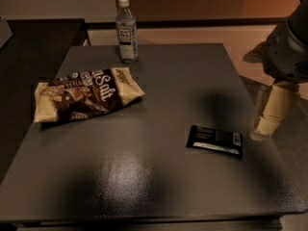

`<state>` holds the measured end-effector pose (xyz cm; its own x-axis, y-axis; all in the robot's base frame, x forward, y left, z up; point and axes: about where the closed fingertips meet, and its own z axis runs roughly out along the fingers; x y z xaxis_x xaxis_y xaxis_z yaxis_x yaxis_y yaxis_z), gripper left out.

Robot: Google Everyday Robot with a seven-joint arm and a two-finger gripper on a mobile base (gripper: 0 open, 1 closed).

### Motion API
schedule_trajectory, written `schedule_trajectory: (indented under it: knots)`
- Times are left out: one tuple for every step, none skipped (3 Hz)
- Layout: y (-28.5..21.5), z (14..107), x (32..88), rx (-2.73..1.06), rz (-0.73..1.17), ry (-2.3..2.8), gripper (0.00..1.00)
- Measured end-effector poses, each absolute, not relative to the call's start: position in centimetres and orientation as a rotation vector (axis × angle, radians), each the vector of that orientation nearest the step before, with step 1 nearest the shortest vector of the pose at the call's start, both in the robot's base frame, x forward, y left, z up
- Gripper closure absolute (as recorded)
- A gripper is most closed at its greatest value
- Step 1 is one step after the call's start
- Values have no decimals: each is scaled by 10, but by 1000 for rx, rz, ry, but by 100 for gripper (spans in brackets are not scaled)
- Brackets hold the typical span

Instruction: Pick rxbar chocolate

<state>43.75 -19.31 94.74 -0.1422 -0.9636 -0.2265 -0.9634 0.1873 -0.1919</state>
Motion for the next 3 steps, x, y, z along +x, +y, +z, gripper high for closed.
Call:
schedule_trajectory:
  knots:
    - [-188,925,436,-1874,23,2166,0]
    - [-187,904,436,-1894,46,2173,0]
    - [-186,883,435,-1904,74,2180,0]
